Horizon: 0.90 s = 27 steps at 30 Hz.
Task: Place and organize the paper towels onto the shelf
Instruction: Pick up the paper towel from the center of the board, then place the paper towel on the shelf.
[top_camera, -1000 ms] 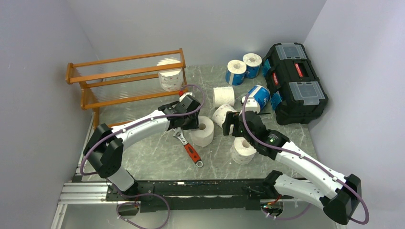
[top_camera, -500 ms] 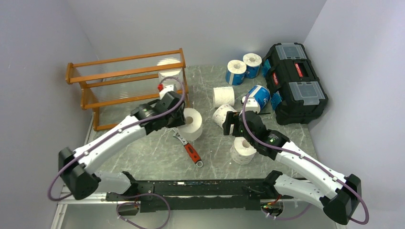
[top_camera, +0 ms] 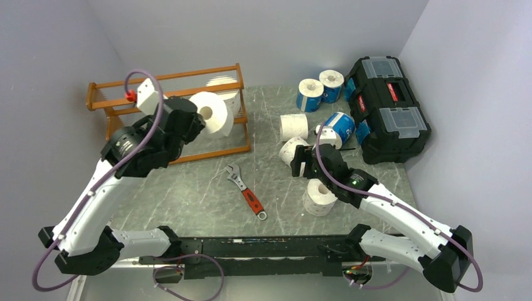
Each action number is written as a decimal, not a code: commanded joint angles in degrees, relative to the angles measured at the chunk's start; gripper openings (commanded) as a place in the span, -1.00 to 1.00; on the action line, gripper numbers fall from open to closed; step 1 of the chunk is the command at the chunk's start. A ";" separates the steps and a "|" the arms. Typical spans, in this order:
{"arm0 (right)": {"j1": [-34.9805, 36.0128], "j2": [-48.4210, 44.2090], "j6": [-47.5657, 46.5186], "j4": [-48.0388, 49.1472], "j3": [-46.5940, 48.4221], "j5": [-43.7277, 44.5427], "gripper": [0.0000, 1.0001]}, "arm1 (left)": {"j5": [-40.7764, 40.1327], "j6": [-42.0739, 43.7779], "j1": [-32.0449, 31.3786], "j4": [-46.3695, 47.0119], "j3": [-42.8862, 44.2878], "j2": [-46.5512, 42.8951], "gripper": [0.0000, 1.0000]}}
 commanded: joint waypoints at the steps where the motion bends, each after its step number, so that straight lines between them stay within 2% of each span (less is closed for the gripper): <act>1: -0.07 -0.16 -0.54 2.58 3.25 0.03 0.59 | -5.51 -3.20 3.12 3.92 4.37 -0.63 -1.00; 7: -0.12 0.05 -0.73 2.59 3.39 0.41 0.59 | 4.52 -3.21 12.30 -0.36 13.81 6.63 -1.00; 14: -0.11 0.69 -0.65 3.06 3.30 0.26 0.59 | 12.08 -0.48 19.21 2.61 19.53 10.86 -1.00; 20: -0.11 1.97 -0.73 3.80 3.39 -0.40 0.59 | 13.09 2.40 21.46 5.85 21.70 13.12 -1.00; 23: -0.11 2.48 -0.86 4.15 3.15 -0.66 0.59 | 11.44 5.92 21.79 9.84 21.19 13.07 -1.00; 27: -0.11 2.82 -0.94 4.67 2.78 -1.00 0.59 | 11.63 12.49 22.57 11.38 24.64 15.60 -1.00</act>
